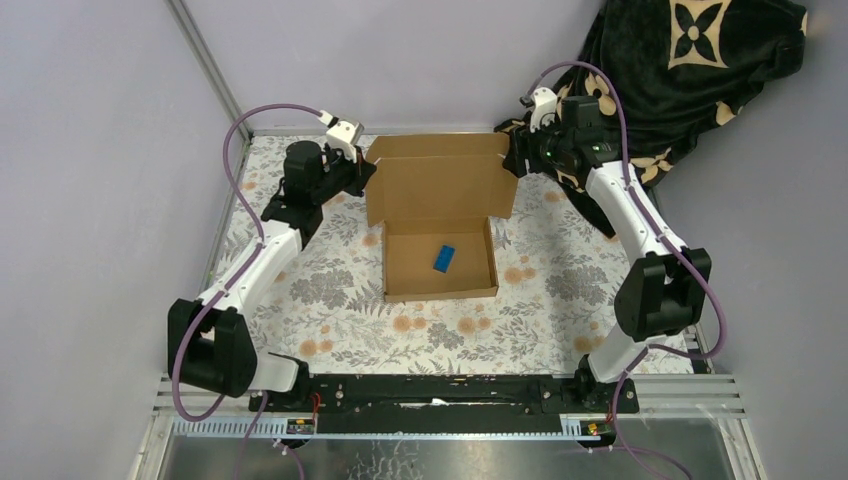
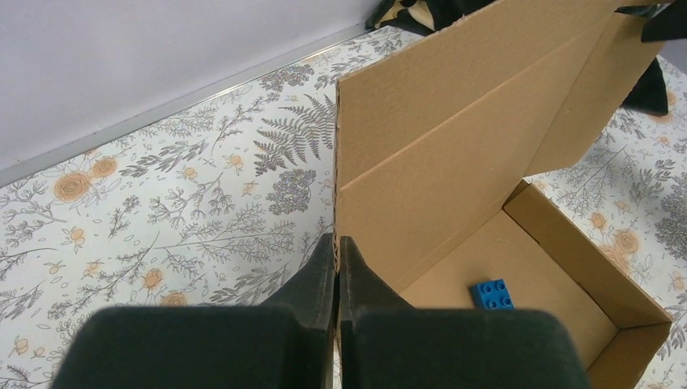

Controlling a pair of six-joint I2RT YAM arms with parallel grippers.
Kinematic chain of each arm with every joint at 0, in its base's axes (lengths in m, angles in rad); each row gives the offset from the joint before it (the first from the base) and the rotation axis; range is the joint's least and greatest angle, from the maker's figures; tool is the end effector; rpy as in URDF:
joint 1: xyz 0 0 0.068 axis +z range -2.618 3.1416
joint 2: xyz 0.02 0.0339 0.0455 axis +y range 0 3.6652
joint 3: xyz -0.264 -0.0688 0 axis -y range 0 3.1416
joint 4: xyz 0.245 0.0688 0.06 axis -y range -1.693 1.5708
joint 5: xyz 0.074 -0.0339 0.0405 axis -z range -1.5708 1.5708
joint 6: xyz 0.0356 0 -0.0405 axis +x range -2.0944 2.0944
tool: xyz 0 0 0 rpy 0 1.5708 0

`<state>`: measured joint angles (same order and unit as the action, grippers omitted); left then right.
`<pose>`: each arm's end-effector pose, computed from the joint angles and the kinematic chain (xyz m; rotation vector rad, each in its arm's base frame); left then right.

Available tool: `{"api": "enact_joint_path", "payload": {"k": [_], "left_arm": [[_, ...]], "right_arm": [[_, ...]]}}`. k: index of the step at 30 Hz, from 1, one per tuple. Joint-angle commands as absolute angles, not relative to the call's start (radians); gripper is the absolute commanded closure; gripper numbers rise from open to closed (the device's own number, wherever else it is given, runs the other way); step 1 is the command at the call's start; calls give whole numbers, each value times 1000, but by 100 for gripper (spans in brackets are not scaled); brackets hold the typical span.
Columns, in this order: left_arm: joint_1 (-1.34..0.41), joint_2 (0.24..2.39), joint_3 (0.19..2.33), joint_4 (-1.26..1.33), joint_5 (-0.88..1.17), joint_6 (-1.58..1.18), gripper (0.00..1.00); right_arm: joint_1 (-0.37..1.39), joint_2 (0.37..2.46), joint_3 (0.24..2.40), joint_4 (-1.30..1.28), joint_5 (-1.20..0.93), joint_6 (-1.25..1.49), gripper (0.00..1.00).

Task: Fold the paper box

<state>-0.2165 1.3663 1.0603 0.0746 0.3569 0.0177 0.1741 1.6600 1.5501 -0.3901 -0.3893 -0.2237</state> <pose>0.3124 -0.0814 0.3308 0.4638 1.7508 -0.4627 0.3793 0.0804 0.3579 -0.6359 1.9495 0.3714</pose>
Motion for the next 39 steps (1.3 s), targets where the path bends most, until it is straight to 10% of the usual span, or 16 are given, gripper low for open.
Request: {"api": "enact_joint_path", "payload": {"k": [1, 39], "left_arm": [[-222, 1391, 1088, 125, 341, 44, 100], [-225, 1486, 1150, 114, 342, 58, 100]], "right_arm": [[173, 1672, 1581, -395, -520, -235, 38], [216, 1710, 1635, -446, -484, -272, 78]]}}
